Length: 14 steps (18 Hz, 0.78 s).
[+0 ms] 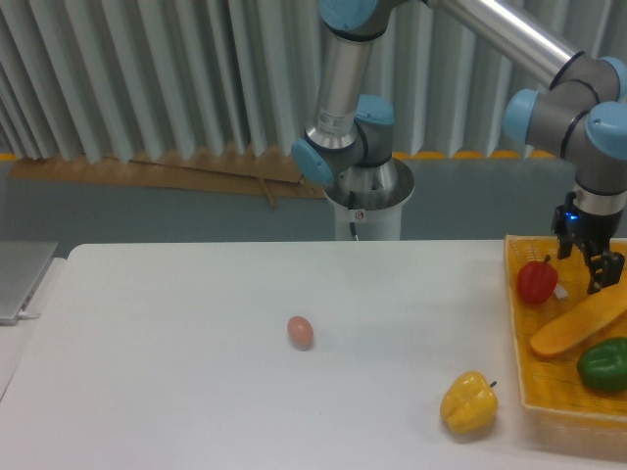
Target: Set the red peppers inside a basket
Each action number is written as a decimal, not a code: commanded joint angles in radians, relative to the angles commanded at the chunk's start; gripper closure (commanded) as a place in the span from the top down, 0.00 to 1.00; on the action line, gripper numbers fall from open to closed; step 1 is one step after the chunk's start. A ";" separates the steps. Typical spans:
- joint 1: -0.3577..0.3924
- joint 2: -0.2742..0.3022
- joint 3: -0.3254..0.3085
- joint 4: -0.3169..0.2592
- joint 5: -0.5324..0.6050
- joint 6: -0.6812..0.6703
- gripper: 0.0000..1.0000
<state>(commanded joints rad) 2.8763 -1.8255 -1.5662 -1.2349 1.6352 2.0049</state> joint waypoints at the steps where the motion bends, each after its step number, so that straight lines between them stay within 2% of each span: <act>1: -0.002 0.000 0.000 0.000 0.000 -0.002 1.00; 7: -0.060 0.043 -0.003 -0.009 -0.028 -0.046 1.00; 14: -0.106 0.095 -0.008 -0.046 -0.060 -0.046 1.00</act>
<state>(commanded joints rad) 2.7704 -1.7304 -1.5739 -1.2808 1.5755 1.9589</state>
